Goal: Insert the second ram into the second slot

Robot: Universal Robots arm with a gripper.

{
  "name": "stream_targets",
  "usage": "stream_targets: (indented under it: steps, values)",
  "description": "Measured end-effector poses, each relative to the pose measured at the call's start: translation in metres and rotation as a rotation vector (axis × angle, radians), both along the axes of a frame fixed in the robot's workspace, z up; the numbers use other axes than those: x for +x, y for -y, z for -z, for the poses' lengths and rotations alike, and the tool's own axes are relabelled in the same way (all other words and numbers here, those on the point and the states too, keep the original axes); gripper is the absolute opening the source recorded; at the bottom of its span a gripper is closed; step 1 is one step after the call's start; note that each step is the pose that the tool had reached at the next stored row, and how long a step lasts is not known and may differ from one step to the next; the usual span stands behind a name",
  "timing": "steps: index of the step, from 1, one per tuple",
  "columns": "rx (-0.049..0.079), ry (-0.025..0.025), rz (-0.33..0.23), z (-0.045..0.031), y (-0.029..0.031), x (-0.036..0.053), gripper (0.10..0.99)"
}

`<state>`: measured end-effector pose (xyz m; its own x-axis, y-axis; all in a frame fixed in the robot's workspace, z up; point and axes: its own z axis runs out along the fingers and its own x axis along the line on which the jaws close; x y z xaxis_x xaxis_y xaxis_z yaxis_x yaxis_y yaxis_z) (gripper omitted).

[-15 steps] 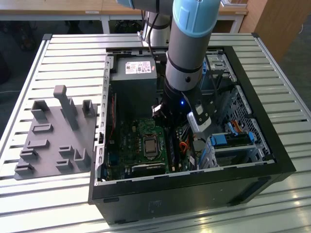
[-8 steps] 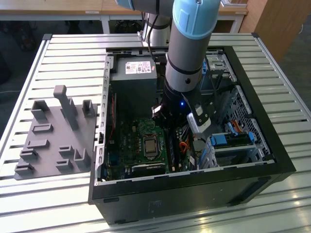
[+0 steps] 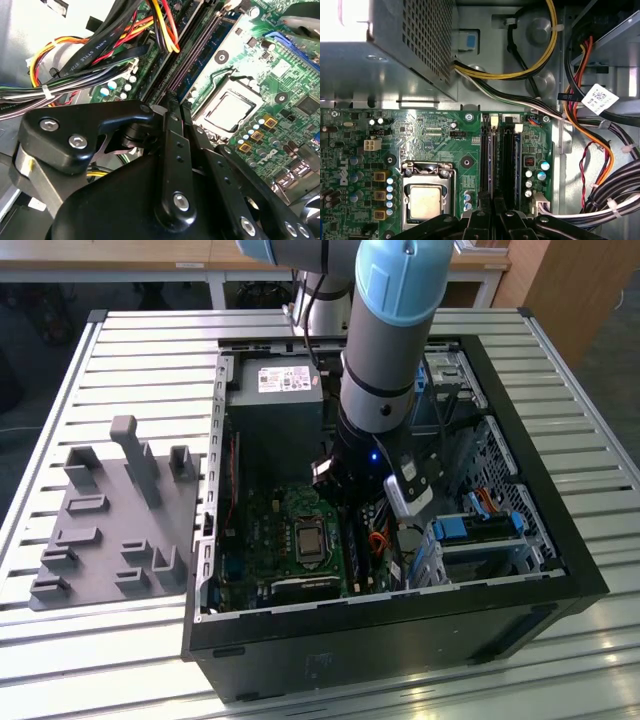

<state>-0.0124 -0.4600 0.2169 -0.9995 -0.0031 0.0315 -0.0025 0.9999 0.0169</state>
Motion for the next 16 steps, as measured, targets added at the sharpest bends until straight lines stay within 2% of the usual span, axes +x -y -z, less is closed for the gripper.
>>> stream_targets:
  steps: [10,16]
  values:
    - [0.000,-0.0020,0.000,0.0010,0.0000,0.0001,0.137]
    - [0.002,-0.0020,0.000,-0.0019,0.0001,0.0005,0.137]
